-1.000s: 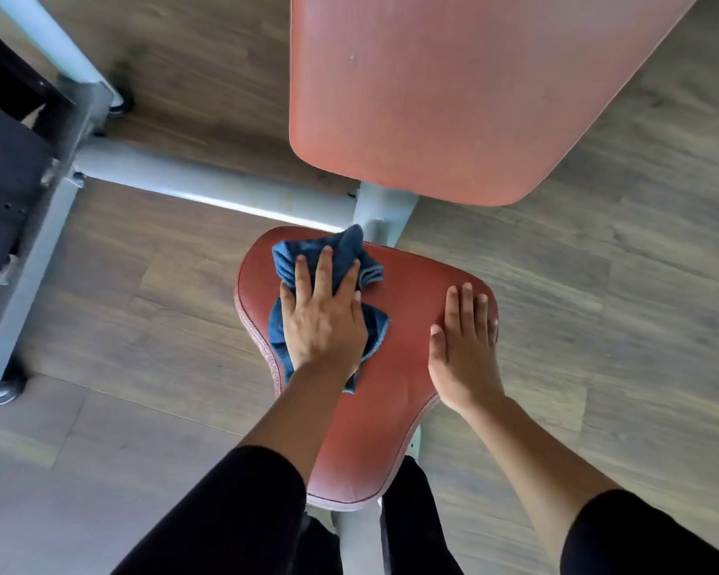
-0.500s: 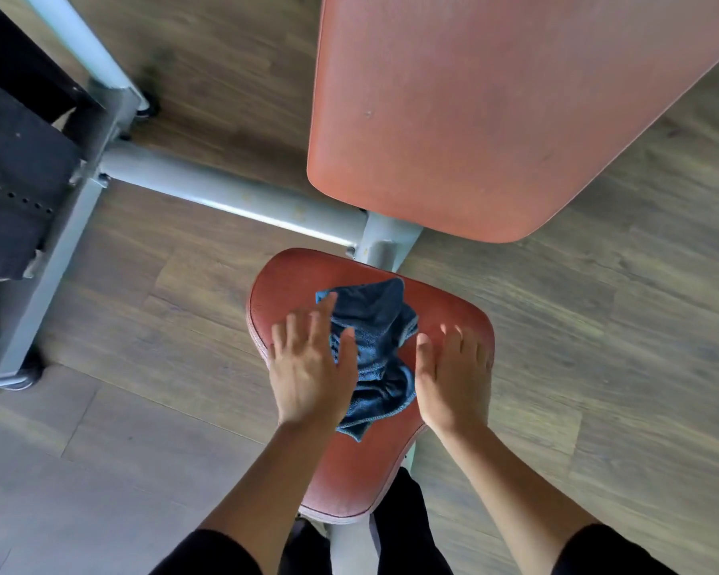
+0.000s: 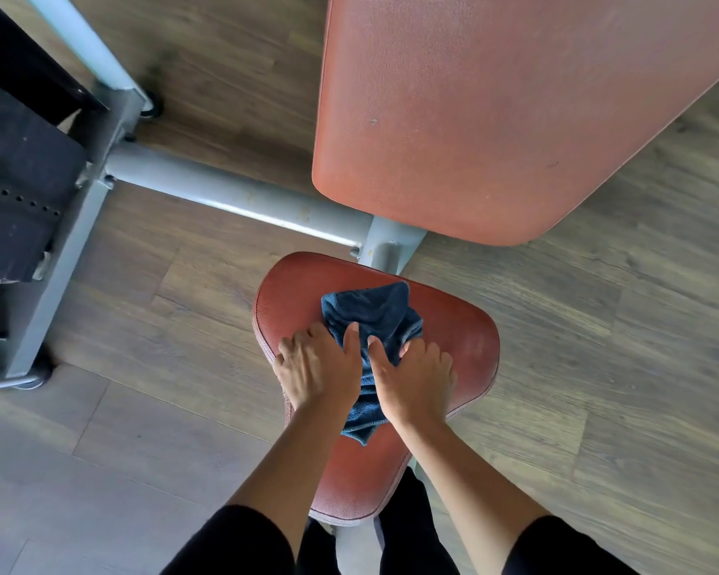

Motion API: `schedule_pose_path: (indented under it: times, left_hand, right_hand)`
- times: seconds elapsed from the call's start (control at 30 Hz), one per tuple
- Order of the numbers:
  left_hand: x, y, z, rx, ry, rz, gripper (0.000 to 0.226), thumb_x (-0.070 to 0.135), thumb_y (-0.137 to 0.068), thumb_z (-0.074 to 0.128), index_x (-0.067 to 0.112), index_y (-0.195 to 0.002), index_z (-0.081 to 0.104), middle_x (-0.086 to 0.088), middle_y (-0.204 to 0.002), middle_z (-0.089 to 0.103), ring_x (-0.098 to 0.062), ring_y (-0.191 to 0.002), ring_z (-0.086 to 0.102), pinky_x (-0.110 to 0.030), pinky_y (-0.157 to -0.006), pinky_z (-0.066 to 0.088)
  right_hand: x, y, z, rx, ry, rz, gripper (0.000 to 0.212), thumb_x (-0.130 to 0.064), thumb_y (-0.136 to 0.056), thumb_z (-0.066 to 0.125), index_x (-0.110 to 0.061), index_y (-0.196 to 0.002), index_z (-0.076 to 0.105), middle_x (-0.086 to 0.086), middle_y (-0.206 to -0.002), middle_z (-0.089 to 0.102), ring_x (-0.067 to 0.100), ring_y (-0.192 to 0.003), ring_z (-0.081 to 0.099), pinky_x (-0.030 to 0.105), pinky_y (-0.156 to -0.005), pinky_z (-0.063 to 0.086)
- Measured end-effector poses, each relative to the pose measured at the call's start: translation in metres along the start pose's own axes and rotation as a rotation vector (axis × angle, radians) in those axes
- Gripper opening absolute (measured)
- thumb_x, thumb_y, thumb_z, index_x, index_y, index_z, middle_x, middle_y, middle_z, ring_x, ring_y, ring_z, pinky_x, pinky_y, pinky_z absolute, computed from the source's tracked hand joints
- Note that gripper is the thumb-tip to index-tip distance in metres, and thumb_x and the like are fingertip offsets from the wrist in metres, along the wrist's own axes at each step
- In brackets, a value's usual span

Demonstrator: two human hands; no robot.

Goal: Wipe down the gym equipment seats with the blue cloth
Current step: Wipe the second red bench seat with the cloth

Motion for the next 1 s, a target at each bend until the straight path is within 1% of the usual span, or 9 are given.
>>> schedule_pose_path:
  times: [0.2, 0.3, 0.4, 0.5, 0.57, 0.7, 0.8, 0.9, 1.0]
  left_hand:
    - [0.004, -0.002, -0.007, 0.020, 0.001, 0.152, 0.043, 0.050, -0.097, 0.032, 0.010, -0.096, 0.048, -0.008, -0.087, 0.060, -0.026, -0.084, 0.059, -0.037, -0.072, 0.047]
    - [0.005, 0.001, -0.007, 0.128, 0.015, 0.307, 0.039, 0.043, -0.093, 0.042, 0.007, -0.081, 0.050, -0.010, -0.065, 0.057, -0.027, -0.057, 0.056, -0.035, -0.050, 0.045]
    - [0.004, 0.001, -0.007, 0.272, 0.025, 0.412, 0.036, 0.039, -0.094, 0.043, 0.008, -0.075, 0.047, -0.007, -0.055, 0.050, -0.023, -0.043, 0.050, -0.027, -0.038, 0.037]
    - [0.004, 0.000, -0.006, 0.301, 0.034, 0.441, 0.033, 0.039, -0.095, 0.035, 0.011, -0.080, 0.041, -0.003, -0.053, 0.048, -0.020, -0.038, 0.048, -0.023, -0.034, 0.031]
    - [0.005, 0.001, -0.005, 0.300, 0.050, 0.450, 0.028, 0.037, -0.096, 0.035, 0.012, -0.083, 0.037, -0.002, -0.051, 0.048, -0.018, -0.035, 0.047, -0.022, -0.032, 0.030]
    - [0.009, 0.009, -0.015, 0.282, 0.071, 0.475, 0.023, 0.029, -0.093, 0.049, 0.013, -0.084, 0.036, 0.000, -0.046, 0.048, -0.016, -0.031, 0.046, -0.017, -0.034, 0.023]
    - [0.011, 0.014, -0.035, 0.270, 0.076, 0.450, 0.023, 0.027, -0.089, 0.053, 0.012, -0.082, 0.037, 0.000, -0.044, 0.048, -0.018, -0.030, 0.048, -0.016, -0.034, 0.024]
    - [0.013, 0.032, -0.061, 0.213, 0.107, 0.409, 0.025, 0.032, -0.093, 0.045, 0.010, -0.083, 0.041, -0.003, -0.046, 0.050, -0.024, -0.032, 0.050, -0.019, -0.035, 0.025]
    - [0.016, 0.055, -0.094, 0.174, 0.119, 0.375, 0.029, 0.033, -0.097, 0.042, 0.005, -0.089, 0.046, -0.009, -0.057, 0.057, -0.032, -0.045, 0.058, -0.026, -0.043, 0.031]
  right_hand:
    - [-0.012, 0.002, -0.004, 0.013, -0.102, -0.036, 0.036, -0.053, -0.092, 0.044, -0.017, -0.092, 0.044, -0.002, -0.091, 0.057, 0.023, -0.092, 0.052, 0.036, -0.087, 0.034]
    - [-0.020, 0.004, -0.005, 0.031, -0.140, -0.102, 0.030, -0.045, -0.094, 0.046, -0.017, -0.092, 0.037, -0.002, -0.088, 0.056, 0.024, -0.086, 0.053, 0.037, -0.083, 0.036]
    - [-0.026, 0.005, -0.004, 0.018, -0.240, -0.174, 0.026, -0.035, -0.095, 0.049, -0.012, -0.105, 0.042, 0.004, -0.097, 0.058, 0.028, -0.087, 0.059, 0.038, -0.078, 0.043]
    - [-0.029, 0.005, -0.001, -0.060, -0.367, -0.187, 0.033, -0.027, -0.098, 0.046, -0.007, -0.124, 0.039, 0.009, -0.114, 0.050, 0.031, -0.092, 0.060, 0.031, -0.071, 0.041]
    - [-0.028, 0.006, -0.001, -0.085, -0.399, -0.179, 0.029, -0.024, -0.099, 0.044, -0.008, -0.122, 0.038, 0.009, -0.111, 0.050, 0.029, -0.090, 0.059, 0.028, -0.067, 0.037]
    - [-0.030, 0.007, -0.010, -0.102, -0.391, -0.163, 0.013, -0.025, -0.099, 0.042, -0.019, -0.100, 0.031, 0.006, -0.091, 0.060, 0.026, -0.074, 0.059, 0.029, -0.060, 0.033]
    - [-0.036, 0.011, -0.027, -0.105, -0.324, -0.185, 0.014, -0.028, -0.100, 0.041, -0.017, -0.104, 0.034, 0.006, -0.095, 0.063, 0.031, -0.080, 0.063, 0.031, -0.059, 0.033]
    - [-0.041, 0.027, -0.052, -0.107, -0.284, -0.230, 0.020, -0.030, -0.100, 0.040, -0.015, -0.113, 0.038, 0.005, -0.099, 0.063, 0.030, -0.081, 0.064, 0.030, -0.059, 0.033]
    - [-0.047, 0.048, -0.082, -0.096, -0.264, -0.257, 0.022, -0.032, -0.099, 0.040, -0.014, -0.113, 0.039, 0.004, -0.097, 0.063, 0.028, -0.081, 0.064, 0.029, -0.060, 0.034]
Point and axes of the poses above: each hand's wrist, its own y-axis away from the middle knuckle, its own z-axis out of the palm, x = y × z, the point moved 6 cm from there along -y, towards the middle knuckle
